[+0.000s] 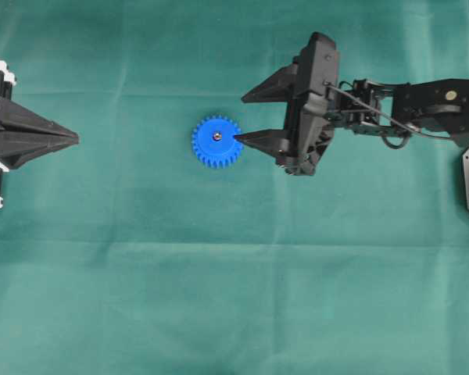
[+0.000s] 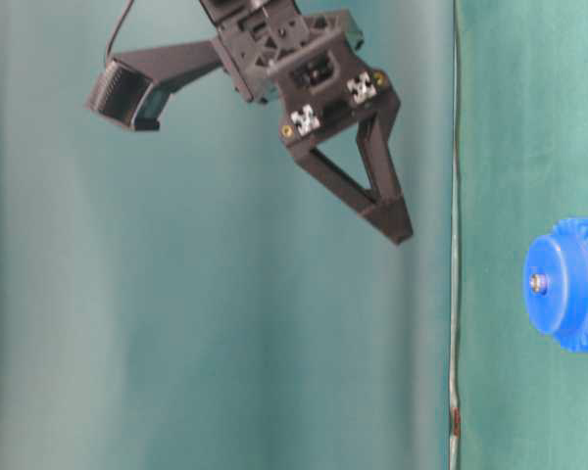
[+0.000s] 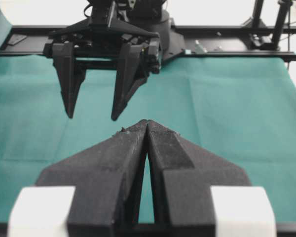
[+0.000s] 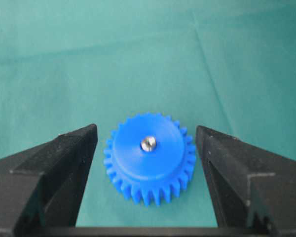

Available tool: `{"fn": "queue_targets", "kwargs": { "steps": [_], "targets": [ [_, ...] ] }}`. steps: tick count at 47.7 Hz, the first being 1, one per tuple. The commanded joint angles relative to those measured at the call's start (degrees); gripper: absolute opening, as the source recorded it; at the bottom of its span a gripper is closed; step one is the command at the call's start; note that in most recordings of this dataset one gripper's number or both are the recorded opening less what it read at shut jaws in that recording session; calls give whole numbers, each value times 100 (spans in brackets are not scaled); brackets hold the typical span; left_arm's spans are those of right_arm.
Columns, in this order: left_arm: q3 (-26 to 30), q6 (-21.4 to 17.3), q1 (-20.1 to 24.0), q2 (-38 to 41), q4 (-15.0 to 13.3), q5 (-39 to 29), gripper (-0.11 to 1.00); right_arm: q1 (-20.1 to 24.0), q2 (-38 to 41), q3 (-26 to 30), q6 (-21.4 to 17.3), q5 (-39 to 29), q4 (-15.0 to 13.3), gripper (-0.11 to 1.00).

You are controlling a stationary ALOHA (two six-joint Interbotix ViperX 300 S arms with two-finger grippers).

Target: Insert the shaft placed at a random location into the center hole of the medium gear at another random location.

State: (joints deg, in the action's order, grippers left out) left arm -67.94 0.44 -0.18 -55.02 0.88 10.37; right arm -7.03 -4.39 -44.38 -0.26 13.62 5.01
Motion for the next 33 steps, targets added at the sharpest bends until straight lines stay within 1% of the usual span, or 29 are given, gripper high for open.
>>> {"fn": "queue_targets", "kwargs": {
  "steps": [1,23,33],
  "targets": [
    [79,9,9,44,18,35,0,9,-237,-44,44,0,9,84],
    [79,18,70,44,18,35,0,9,-589,-501,35,-88,18,84],
    [79,18,79,44,18,44,0,9,-642,-554,35,-158,9,84]
  ]
}}
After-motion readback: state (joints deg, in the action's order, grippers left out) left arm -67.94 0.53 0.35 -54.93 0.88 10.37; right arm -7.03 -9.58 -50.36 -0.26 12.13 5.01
